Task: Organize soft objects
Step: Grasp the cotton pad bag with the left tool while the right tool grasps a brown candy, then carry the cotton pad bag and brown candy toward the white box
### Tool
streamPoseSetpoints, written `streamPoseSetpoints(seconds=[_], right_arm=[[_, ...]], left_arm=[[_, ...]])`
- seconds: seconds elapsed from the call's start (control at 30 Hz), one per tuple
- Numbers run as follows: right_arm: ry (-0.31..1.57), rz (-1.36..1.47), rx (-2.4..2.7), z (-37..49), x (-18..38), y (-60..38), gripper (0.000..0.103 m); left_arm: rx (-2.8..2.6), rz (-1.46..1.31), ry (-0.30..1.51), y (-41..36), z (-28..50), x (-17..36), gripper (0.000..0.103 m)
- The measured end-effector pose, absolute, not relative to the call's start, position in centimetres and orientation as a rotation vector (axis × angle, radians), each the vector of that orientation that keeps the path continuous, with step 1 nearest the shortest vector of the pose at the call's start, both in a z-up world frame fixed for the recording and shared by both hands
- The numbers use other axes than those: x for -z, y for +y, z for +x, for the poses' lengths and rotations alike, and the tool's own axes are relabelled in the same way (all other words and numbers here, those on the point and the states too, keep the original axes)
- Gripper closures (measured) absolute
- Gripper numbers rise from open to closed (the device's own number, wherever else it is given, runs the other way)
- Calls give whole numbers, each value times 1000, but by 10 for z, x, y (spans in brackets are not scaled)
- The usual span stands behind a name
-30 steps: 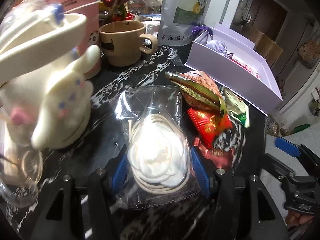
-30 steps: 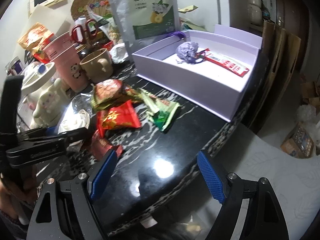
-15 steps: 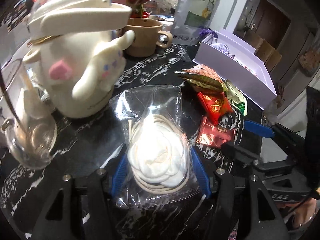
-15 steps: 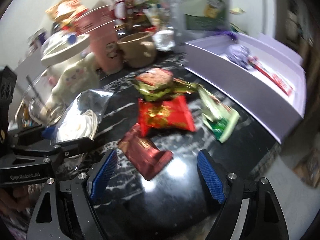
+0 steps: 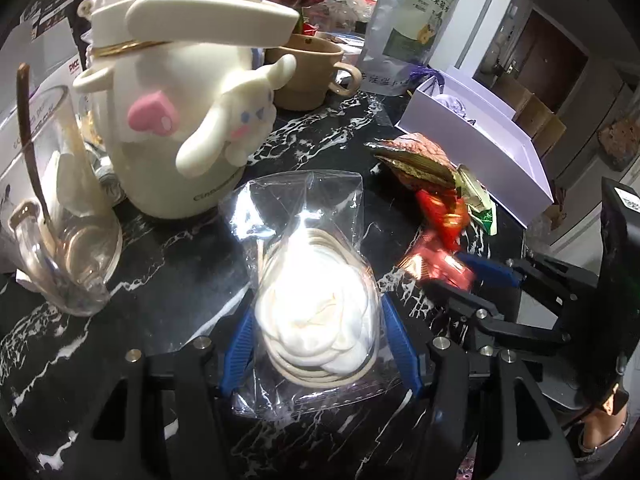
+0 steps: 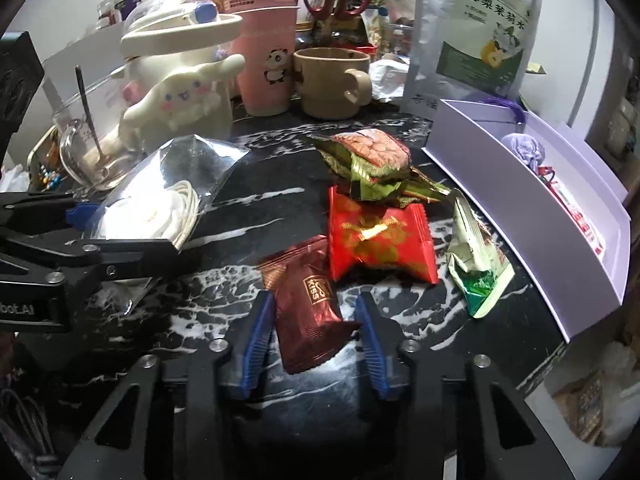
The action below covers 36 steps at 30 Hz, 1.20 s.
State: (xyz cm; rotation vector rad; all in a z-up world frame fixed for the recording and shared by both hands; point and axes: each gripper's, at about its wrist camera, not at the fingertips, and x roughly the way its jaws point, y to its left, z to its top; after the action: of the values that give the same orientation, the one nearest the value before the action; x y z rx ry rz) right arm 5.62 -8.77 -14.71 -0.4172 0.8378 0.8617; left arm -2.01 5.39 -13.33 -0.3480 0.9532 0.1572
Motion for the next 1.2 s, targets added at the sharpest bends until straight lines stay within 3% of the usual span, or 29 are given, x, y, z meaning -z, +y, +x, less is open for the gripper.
streamPoseSetpoints(seconds=[0.1,0.5,1.2], right_arm=[[856,-426,-867,55,147,-87,75],[954,-181,-858,45,146,-114,78],[810,-59,-771,19,76,-167,78]], left_arm=[[-159,-354,946,53,-23,133,43],[-151,-340,923,45,-33,123,43],[-24,-239,787,-3,-20,63,43]])
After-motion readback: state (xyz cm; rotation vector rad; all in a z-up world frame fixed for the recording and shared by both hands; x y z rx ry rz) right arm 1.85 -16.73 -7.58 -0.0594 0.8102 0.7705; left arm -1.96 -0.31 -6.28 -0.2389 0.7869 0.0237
